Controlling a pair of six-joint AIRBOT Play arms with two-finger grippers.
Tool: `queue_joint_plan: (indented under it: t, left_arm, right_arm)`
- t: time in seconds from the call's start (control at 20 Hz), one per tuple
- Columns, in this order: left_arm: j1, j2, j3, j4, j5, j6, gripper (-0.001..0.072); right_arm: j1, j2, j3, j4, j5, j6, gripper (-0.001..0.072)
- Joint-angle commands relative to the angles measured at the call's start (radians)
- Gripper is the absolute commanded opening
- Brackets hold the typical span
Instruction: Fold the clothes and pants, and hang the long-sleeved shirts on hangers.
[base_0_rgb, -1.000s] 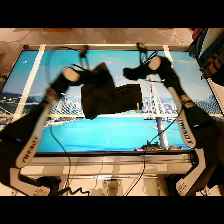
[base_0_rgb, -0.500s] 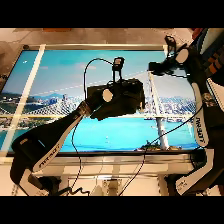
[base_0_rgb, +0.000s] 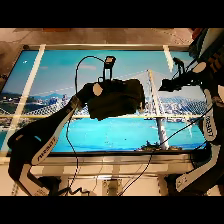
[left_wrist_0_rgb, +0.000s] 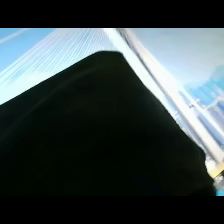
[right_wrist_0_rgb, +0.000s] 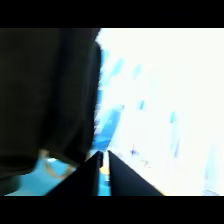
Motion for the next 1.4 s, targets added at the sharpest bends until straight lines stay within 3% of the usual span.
queue_joint_plan:
  t: [0.0,0.3,0.4,0.55,0.65,0.85,1.05,1.2,1.35]
  left_arm:
    - [0.013,-0.071,0.000,0.034,-0.036,0.000,0.0009]
    - [-0.057,-0.136,0.000,0.034,-0.202,0.001,0.0009]
    - [-0.092,-0.136,0.000,0.034,-0.231,0.001,0.0009]
    - [-0.130,-0.129,0.001,0.034,-0.235,0.036,0.0010]
    - [-0.137,-0.111,0.001,0.034,-0.237,0.074,0.0010]
    - [-0.128,-0.070,0.001,0.034,-0.237,0.082,0.0010]
    - [-0.128,-0.051,0.001,0.034,-0.238,0.082,0.0010]
    - [-0.128,-0.047,0.001,0.034,-0.238,0.082,0.0011]
    - [-0.128,-0.048,0.001,0.035,-0.237,0.082,0.0011]
  right_arm:
    - [0.033,-0.002,-0.119,0.204,-0.040,-0.076,0.0714]
    - [0.227,-0.002,-0.122,0.075,-0.389,0.034,0.0702]
    - [0.262,-0.002,-0.122,0.016,-0.428,0.045,0.0682]
    - [0.258,-0.002,-0.122,-0.187,-0.430,0.178,0.0682]
    - [0.225,-0.002,-0.122,-0.293,-0.412,0.282,0.0682]
    - [0.133,-0.002,-0.122,-0.302,-0.295,0.289,0.0682]
    - [0.063,-0.006,-0.122,-0.273,-0.073,0.156,0.0680]
    - [0.037,-0.047,-0.123,-0.164,0.048,0.076,0.0613]
    - [0.035,-0.107,-0.135,-0.062,0.097,0.065,0.0614]
